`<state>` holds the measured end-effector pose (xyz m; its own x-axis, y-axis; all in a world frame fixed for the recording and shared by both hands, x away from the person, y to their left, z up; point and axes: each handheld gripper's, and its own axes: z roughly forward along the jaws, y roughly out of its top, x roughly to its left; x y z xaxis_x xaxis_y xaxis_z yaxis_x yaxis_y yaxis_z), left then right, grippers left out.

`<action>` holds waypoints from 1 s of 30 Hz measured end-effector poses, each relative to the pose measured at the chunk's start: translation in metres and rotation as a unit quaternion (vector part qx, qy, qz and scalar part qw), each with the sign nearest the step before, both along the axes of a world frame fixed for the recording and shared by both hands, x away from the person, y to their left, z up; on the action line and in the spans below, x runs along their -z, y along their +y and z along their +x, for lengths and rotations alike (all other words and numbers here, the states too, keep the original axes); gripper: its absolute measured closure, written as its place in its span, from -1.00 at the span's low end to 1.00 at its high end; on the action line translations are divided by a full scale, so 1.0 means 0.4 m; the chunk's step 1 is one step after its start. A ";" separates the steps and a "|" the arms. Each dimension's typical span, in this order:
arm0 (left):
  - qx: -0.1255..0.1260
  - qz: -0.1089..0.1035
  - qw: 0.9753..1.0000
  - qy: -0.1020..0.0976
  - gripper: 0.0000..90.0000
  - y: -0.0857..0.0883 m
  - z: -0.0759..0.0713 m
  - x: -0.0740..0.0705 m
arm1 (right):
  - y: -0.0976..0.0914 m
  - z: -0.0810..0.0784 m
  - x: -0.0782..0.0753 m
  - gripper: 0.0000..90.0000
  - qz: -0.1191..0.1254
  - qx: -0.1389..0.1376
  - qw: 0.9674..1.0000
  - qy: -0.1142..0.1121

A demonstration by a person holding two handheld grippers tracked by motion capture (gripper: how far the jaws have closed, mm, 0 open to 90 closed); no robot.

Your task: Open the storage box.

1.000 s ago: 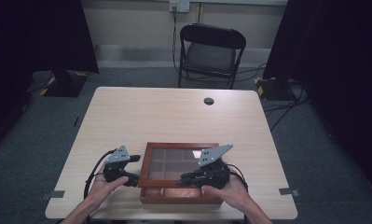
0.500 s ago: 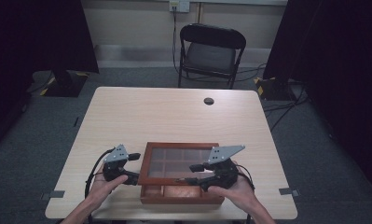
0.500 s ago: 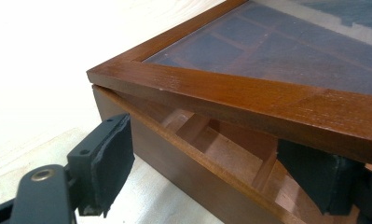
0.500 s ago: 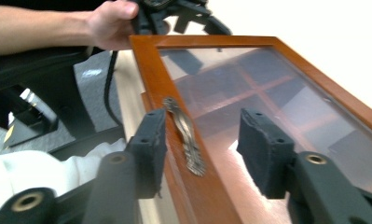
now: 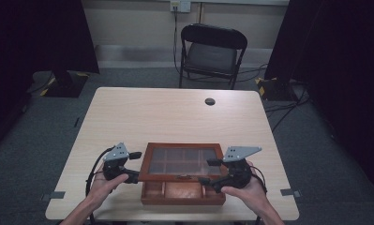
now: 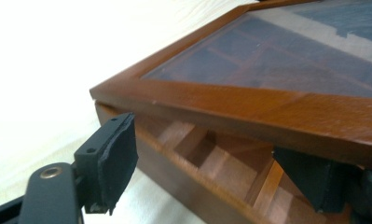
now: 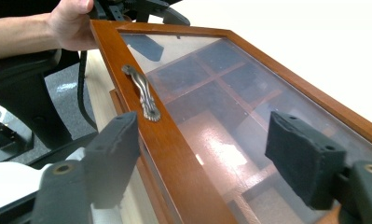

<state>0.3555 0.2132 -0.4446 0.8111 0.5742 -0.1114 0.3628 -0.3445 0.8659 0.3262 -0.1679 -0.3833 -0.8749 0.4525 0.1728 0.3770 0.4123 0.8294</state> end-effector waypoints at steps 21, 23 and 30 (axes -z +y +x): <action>-0.006 -0.020 1.000 -0.002 -0.51 -0.011 0.044 -0.057 | -0.052 0.037 -0.012 -0.51 0.008 0.047 0.999 -0.024; -0.008 -0.021 1.000 -0.003 -0.51 -0.014 0.047 -0.058 | -0.054 0.041 -0.013 -0.50 0.008 0.050 0.998 -0.026; -0.017 -0.034 0.999 0.000 -0.53 -0.016 0.057 -0.058 | -0.061 0.057 -0.013 -0.49 0.014 0.058 0.998 -0.027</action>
<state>0.3781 0.2068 -0.4213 0.7917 0.5921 -0.1503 0.3724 -0.2729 0.8870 0.3489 -0.1923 -0.3781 -0.8251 0.5471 0.1408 0.3754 0.3446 0.8604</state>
